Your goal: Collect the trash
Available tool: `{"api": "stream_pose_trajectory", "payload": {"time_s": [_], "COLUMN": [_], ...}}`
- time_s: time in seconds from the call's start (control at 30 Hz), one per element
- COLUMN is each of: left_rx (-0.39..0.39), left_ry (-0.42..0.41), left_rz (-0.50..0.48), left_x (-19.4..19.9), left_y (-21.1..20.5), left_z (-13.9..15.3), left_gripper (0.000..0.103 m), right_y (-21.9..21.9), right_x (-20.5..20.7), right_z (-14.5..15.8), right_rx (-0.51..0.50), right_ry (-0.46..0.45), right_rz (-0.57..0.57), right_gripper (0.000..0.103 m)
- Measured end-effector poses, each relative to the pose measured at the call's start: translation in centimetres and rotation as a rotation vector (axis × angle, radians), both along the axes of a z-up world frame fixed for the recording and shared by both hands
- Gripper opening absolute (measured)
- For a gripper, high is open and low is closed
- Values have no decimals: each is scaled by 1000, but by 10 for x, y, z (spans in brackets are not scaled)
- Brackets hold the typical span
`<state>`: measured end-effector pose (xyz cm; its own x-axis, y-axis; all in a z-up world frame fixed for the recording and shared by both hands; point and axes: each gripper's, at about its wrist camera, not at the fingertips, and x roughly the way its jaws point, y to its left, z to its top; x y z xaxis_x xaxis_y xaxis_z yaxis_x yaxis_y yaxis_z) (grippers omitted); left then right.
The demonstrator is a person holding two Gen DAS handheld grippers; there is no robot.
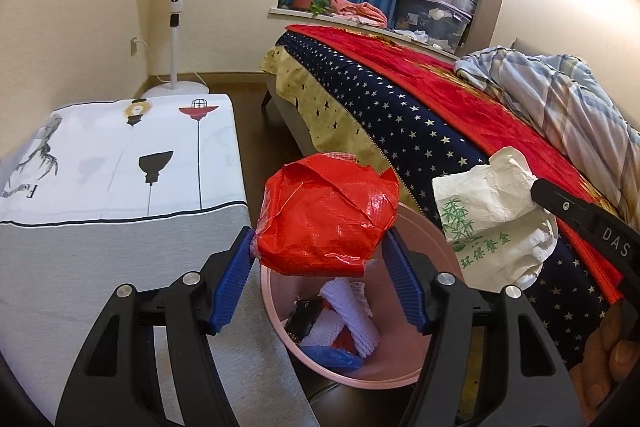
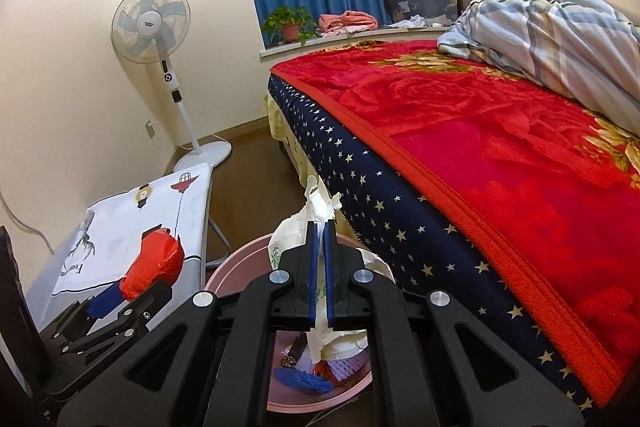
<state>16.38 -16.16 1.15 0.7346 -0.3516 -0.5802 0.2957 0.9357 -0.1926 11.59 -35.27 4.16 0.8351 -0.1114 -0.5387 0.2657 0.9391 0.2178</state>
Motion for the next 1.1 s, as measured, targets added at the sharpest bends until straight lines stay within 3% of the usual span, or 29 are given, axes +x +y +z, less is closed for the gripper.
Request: {"api": "stream_pose_trajectory", "payload": {"time_s": [0.17, 0.23, 0.27, 0.3, 0.33, 0.43, 0.53, 0.6, 0.67, 0.77, 1.1], "left_rx": [-7, -15, -9, -1, 4, -3, -17, -23, -14, 16, 44], "left_ry": [13, 15, 13, 7, 6, 22, 22, 13, 6, -21, -89], "left_rz": [-23, -57, -64, -63, -59, -45, -3, 29, 56, 87, 177], "left_x": [3, 5, 5, 4, 4, 2, -4, -11, -20, -34, -90], "left_y": [-7, -12, -14, -14, -14, -3, 16, 27, 37, 47, 83], "left_z": [-2, -1, -1, 0, 0, 2, 6, 12, 18, 27, 45], "left_gripper": [64, 71, 81, 87, 87, 87, 95, 95, 95, 95, 95], "right_y": [-3, -7, -9, -12, -13, -19, -18, -13, -6, 6, 45], "right_x": [3, 4, 6, 6, 4, 0, -8, -15, -21, -33, -74], "right_z": [-2, -3, -4, -4, -4, -1, 8, 16, 21, 25, 24], "right_rx": [-1, 11, 22, 28, 31, 46, 40, 21, 11, -8, -54], "right_ry": [13, 22, 35, 39, 35, 37, 19, 4, -5, -13, -10], "right_rz": [-11, -20, -23, -27, -31, -44, -41, -29, -11, 33, 122], "right_gripper": [4, 8, 23, 51, 61, 64, 67, 84, 92, 98, 98]}}
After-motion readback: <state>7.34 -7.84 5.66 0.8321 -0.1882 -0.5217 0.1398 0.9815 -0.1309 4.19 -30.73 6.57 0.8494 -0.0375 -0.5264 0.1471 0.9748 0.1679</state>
